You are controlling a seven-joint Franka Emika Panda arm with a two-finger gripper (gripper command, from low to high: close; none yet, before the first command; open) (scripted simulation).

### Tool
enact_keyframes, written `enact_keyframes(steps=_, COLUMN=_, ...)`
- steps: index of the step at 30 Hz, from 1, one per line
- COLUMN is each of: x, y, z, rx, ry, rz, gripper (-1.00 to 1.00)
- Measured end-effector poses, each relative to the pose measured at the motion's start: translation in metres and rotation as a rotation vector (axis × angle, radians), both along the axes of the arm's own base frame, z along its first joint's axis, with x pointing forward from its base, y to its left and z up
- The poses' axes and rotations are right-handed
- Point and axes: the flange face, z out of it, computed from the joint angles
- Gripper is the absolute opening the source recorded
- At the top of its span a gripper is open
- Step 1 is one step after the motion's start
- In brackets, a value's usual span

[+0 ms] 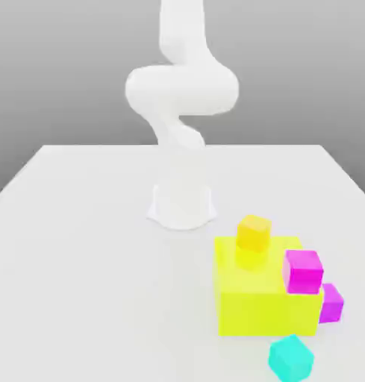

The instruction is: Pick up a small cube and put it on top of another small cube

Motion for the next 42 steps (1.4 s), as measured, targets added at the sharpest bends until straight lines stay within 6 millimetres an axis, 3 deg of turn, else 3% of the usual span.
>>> enact_keyframes(steps=7, x=0.076, y=0.040, z=-0.109, rx=-0.039, ry=0.187, rz=0.096, gripper=0.00)
enact_keyframes(steps=14, x=0.116, y=0.083, z=-0.231, rx=-0.082, ry=0.367, rz=0.197, gripper=0.00)
enact_keyframes(steps=21, x=0.119, y=0.130, z=-0.361, rx=-0.128, ry=0.546, rz=0.311, gripper=0.00)
enact_keyframes(steps=27, x=0.097, y=0.155, z=-0.472, rx=-0.164, ry=0.697, rz=0.391, gripper=0.00)
enact_keyframes(steps=31, x=0.093, y=0.159, z=-0.529, rx=-0.168, ry=0.718, rz=0.403, gripper=0.00)
enact_keyframes(steps=32, x=0.092, y=0.159, z=-0.542, rx=-0.168, ry=0.718, rz=0.404, gripper=-1.00)
enact_keyframes(steps=38, x=0.092, y=0.159, z=-0.549, rx=-0.168, ry=0.719, rz=0.404, gripper=-1.00)
enact_keyframes(steps=42, x=0.092, y=0.159, z=-0.514, rx=-0.168, ry=0.719, rz=0.404, gripper=-1.00)
